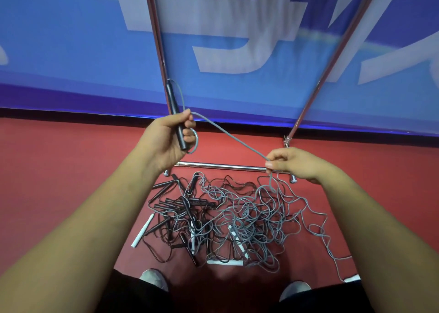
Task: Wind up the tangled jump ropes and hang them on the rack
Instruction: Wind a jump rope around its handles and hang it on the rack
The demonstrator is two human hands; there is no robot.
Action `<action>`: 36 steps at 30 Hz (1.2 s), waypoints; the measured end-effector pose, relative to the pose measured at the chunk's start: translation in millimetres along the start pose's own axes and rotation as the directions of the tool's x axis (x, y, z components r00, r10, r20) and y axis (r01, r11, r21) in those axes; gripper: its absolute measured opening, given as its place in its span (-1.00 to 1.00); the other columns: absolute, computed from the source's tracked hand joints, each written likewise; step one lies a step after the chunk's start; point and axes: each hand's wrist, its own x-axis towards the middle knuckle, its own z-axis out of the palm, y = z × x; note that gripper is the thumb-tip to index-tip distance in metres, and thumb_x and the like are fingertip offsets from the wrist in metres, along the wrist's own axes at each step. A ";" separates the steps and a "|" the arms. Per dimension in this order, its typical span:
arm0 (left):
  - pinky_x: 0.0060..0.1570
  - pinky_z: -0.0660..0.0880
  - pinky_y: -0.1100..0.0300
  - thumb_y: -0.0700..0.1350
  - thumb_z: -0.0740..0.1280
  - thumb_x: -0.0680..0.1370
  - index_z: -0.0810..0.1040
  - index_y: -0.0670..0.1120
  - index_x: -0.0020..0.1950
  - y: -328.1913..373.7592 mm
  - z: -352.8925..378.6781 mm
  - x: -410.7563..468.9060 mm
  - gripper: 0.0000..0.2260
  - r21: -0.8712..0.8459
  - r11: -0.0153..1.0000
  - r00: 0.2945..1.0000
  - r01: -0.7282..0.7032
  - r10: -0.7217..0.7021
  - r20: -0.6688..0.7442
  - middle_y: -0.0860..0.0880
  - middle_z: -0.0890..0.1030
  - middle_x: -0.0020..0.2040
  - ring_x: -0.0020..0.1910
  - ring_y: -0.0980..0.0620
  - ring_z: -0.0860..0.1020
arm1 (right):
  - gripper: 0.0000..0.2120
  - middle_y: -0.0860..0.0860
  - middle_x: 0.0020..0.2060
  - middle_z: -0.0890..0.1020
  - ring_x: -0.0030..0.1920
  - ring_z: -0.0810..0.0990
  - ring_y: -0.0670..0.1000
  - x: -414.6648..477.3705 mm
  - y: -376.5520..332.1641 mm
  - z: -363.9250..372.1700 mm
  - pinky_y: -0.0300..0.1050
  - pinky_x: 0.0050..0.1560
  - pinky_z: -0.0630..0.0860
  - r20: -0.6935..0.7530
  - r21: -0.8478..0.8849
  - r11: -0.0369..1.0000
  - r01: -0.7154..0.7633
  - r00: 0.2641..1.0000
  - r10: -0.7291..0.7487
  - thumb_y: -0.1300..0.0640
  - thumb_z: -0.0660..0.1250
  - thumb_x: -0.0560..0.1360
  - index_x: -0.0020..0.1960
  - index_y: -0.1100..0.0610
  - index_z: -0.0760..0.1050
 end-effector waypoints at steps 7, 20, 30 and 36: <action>-0.22 0.48 0.05 -0.18 0.31 0.58 0.49 -0.08 -0.03 -2.3 -24.7 15.3 -0.98 0.945 0.324 0.805 -0.040 0.571 -0.161 -0.22 0.60 -0.14 -0.26 -0.13 0.57 | -0.87 -0.02 -0.49 0.52 -0.55 0.40 -0.09 1.1 -49.6 9.6 -0.23 -0.47 0.35 -0.217 0.203 0.978 0.054 0.976 -0.009 0.19 0.37 0.56 -0.08 0.22 0.66; -0.37 0.27 0.26 -0.21 0.32 0.62 0.61 -0.09 0.04 -29.1 19.9 -12.0 -0.92 0.814 0.481 0.933 -0.326 0.026 0.359 0.14 0.53 -0.30 -0.41 0.17 0.38 | -0.77 -0.02 -0.51 0.33 -0.50 0.29 -0.03 -17.7 -98.4 20.2 -0.23 -0.43 0.27 -0.059 0.425 0.869 0.254 0.966 -0.254 0.19 0.26 0.63 -0.08 0.27 0.62; -0.47 0.25 0.31 -0.27 0.22 0.58 0.40 -0.13 -0.21 -0.2 -3.2 2.4 -0.83 0.297 0.940 0.982 -0.168 0.184 -0.028 -0.01 0.37 -0.40 -0.43 0.08 0.26 | -0.87 -0.14 -0.32 0.63 -0.38 0.46 -0.30 -6.6 -9.4 -3.4 -0.39 -0.29 0.32 0.044 0.000 1.000 -0.015 0.999 0.015 0.09 0.35 0.59 -0.12 0.09 0.58; -0.44 0.31 0.22 -0.23 0.26 0.60 0.50 -0.10 -0.14 1.9 -16.1 12.1 -0.87 0.565 0.814 0.905 -0.134 0.333 -0.265 -0.07 0.50 -0.30 -0.44 0.05 0.37 | -0.87 0.03 -0.35 0.57 -0.36 0.63 -0.16 0.2 1.1 5.6 -0.25 -0.17 0.53 -0.102 0.178 0.984 -0.027 0.994 0.045 0.23 0.30 0.61 -0.10 0.22 0.55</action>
